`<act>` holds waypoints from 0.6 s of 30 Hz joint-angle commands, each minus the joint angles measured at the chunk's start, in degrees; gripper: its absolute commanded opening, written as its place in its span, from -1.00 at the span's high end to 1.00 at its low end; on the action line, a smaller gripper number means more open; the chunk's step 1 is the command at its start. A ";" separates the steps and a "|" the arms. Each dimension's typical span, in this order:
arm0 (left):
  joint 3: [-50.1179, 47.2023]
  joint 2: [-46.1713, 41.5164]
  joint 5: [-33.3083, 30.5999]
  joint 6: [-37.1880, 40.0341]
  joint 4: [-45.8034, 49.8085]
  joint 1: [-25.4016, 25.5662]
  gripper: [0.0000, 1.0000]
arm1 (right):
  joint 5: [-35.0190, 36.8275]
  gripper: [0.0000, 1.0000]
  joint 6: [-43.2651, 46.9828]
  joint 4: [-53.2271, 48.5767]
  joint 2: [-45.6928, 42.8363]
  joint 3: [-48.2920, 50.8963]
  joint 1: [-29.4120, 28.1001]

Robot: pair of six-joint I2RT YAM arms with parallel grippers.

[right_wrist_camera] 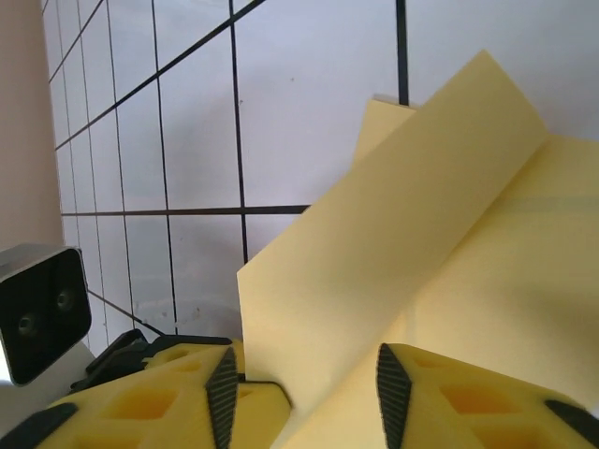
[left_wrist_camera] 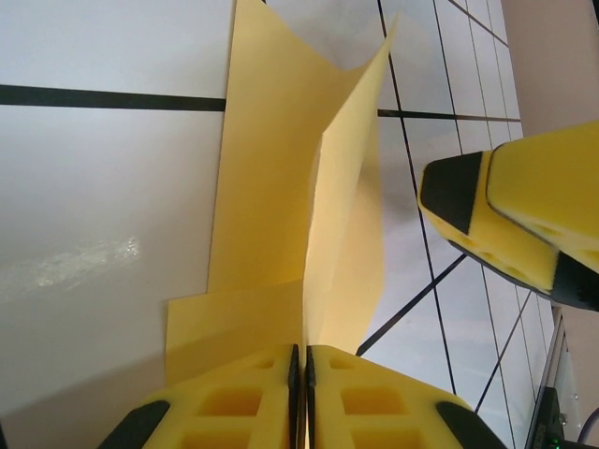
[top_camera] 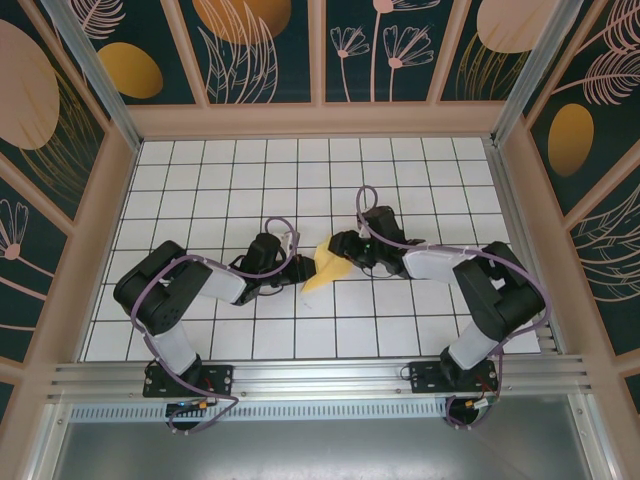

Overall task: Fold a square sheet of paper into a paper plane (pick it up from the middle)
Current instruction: Fourth fold the wing at the center of the table.

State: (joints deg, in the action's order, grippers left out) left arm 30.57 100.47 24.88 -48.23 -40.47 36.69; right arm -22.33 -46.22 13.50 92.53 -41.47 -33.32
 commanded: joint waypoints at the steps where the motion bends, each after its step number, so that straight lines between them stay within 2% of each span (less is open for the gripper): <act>1: 0.91 -0.80 -0.31 0.97 -1.31 -0.19 0.72 | 2.00 0.19 0.71 -5.78 -0.99 0.19 -0.33; 6: 1.03 -0.89 0.36 0.85 -2.13 0.22 0.73 | 3.23 0.36 0.79 -9.02 0.75 -0.16 -0.81; 18: 0.85 -1.58 2.89 2.39 -4.61 1.87 0.71 | 3.96 0.37 0.69 -12.04 6.55 -2.38 -0.88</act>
State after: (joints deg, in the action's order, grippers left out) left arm 30.57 100.29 26.26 -47.62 -42.35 38.09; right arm -19.51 -46.15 4.43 96.71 -42.96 -33.91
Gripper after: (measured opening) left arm 0.142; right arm 0.316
